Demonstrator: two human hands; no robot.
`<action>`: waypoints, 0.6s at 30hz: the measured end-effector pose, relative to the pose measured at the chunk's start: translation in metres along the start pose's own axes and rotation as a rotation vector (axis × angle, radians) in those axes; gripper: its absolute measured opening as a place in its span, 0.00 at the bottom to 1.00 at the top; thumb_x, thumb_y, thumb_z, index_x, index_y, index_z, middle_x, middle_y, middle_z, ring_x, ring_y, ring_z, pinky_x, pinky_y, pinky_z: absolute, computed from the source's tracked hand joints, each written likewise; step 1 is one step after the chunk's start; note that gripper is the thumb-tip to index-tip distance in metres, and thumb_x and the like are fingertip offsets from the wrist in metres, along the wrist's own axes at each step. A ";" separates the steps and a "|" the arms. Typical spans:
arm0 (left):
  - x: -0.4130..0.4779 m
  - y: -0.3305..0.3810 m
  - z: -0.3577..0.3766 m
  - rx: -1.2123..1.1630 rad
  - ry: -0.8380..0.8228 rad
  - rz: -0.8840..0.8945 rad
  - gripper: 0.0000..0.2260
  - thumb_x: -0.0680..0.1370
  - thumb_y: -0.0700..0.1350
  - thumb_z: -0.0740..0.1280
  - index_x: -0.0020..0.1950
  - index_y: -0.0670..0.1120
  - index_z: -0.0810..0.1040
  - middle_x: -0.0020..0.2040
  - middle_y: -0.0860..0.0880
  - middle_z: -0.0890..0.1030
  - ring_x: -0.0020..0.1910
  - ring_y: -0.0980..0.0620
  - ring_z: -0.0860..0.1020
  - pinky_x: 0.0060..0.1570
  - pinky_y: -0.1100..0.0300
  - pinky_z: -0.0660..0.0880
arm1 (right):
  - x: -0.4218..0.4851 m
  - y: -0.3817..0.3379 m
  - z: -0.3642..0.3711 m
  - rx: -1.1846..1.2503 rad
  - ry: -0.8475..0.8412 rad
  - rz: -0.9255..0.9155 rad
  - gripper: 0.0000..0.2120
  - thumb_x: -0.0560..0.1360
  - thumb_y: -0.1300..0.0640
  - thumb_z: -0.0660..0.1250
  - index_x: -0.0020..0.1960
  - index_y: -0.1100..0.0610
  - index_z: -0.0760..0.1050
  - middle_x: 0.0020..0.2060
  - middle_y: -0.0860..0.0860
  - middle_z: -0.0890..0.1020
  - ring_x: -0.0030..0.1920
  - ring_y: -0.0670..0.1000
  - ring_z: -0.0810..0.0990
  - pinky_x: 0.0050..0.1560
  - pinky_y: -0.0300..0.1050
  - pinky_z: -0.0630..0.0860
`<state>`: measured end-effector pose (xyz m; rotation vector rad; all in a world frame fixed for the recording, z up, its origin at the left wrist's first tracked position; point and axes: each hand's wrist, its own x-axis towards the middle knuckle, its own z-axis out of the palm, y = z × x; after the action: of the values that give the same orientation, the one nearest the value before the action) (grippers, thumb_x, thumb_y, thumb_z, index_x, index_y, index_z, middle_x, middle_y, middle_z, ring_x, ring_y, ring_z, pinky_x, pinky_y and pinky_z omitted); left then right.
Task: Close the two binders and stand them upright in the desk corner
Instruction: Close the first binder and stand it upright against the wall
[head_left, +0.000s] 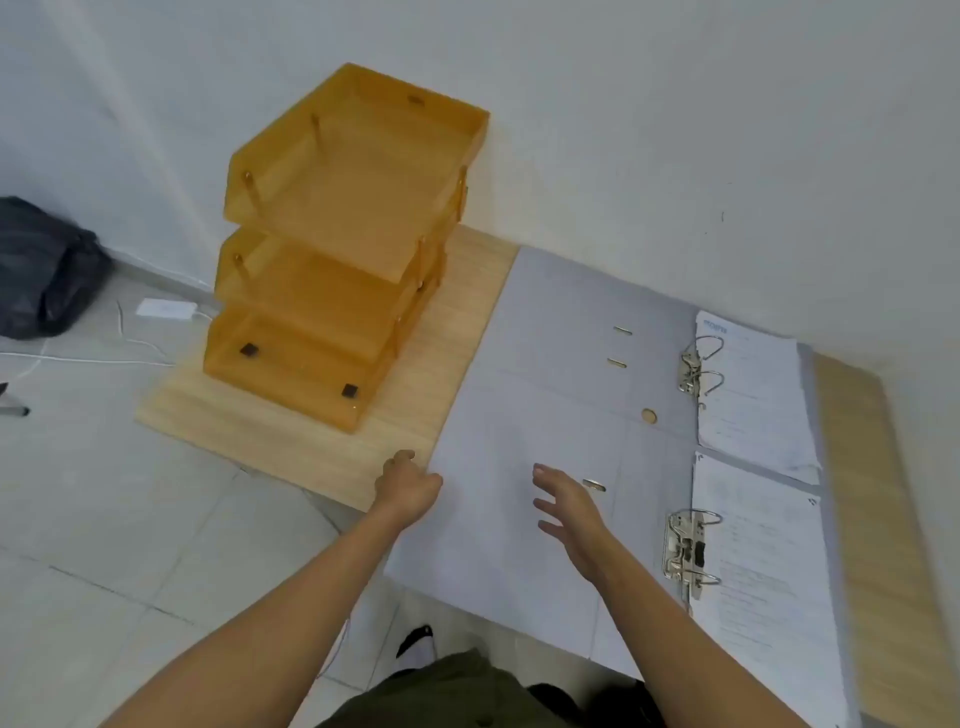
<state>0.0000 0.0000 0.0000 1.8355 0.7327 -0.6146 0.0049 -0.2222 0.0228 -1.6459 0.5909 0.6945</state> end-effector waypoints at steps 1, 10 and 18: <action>0.002 0.000 0.000 0.039 0.017 0.010 0.31 0.79 0.43 0.65 0.81 0.41 0.58 0.76 0.40 0.68 0.72 0.39 0.70 0.70 0.47 0.71 | 0.001 0.001 0.002 -0.018 0.011 -0.008 0.22 0.81 0.46 0.63 0.73 0.50 0.71 0.72 0.50 0.74 0.68 0.55 0.74 0.68 0.55 0.72; 0.009 0.004 0.007 -0.067 0.013 0.002 0.28 0.78 0.46 0.68 0.77 0.41 0.68 0.72 0.41 0.75 0.69 0.41 0.75 0.67 0.50 0.74 | -0.005 0.003 0.009 -0.071 -0.076 0.071 0.28 0.81 0.39 0.59 0.78 0.49 0.65 0.75 0.47 0.67 0.78 0.54 0.64 0.74 0.59 0.64; -0.001 0.046 -0.010 -0.218 -0.273 0.250 0.15 0.81 0.46 0.67 0.65 0.43 0.82 0.58 0.47 0.87 0.55 0.47 0.86 0.60 0.48 0.81 | -0.014 -0.029 0.009 -0.115 0.079 -0.129 0.24 0.81 0.43 0.60 0.74 0.50 0.71 0.74 0.48 0.72 0.66 0.47 0.70 0.74 0.55 0.68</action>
<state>0.0336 -0.0041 0.0325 1.5715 0.3654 -0.5817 0.0152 -0.2080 0.0516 -1.8079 0.5038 0.5801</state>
